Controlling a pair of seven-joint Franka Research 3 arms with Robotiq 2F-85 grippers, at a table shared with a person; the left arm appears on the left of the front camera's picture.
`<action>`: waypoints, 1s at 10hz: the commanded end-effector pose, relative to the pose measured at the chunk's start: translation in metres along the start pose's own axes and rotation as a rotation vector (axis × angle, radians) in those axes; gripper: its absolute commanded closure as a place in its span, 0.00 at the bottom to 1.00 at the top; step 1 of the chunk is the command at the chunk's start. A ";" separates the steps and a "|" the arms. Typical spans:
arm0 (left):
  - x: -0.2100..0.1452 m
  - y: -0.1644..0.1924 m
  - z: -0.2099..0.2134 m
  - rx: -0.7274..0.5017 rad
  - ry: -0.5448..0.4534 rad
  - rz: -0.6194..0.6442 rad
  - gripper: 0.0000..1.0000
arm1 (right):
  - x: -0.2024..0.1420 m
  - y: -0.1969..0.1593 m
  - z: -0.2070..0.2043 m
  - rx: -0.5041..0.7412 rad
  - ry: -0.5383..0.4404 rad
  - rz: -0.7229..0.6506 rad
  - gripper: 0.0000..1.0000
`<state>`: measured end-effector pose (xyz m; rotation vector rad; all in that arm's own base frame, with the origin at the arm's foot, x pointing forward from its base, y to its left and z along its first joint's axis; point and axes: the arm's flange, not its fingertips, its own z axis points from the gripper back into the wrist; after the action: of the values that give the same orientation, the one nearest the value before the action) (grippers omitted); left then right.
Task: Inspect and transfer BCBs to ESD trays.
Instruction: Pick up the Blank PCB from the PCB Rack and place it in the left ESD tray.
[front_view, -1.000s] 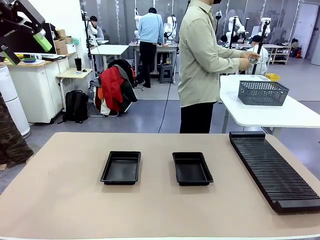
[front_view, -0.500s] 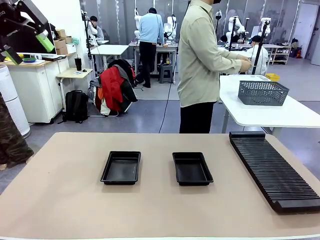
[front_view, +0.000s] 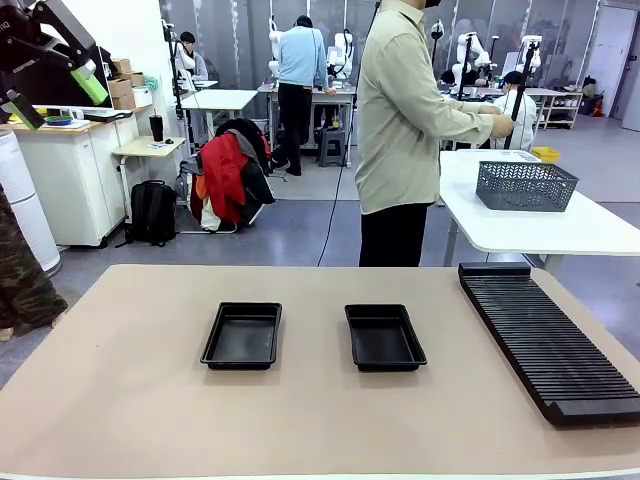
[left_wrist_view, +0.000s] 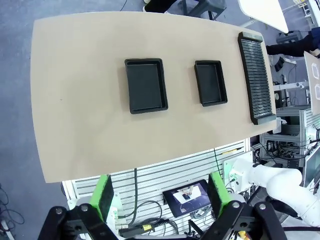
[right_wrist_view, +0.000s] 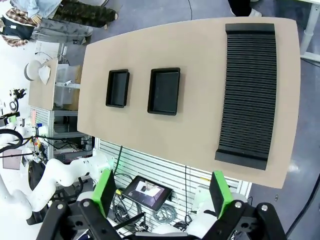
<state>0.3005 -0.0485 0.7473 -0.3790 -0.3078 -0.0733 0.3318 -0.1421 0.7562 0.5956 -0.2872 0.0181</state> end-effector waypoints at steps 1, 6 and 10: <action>0.000 0.000 0.000 -0.001 -0.002 0.002 0.00 | -0.001 0.000 0.001 0.000 -0.002 0.002 0.00; 0.000 0.000 0.000 -0.001 -0.002 0.002 0.00 | -0.001 0.000 0.001 0.000 -0.002 0.002 0.00; 0.000 0.000 0.000 -0.001 -0.002 0.002 0.00 | -0.001 0.000 0.001 0.000 -0.002 0.002 0.00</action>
<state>0.3005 -0.0485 0.7473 -0.3790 -0.3079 -0.0733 0.3318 -0.1421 0.7563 0.5955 -0.2875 0.0182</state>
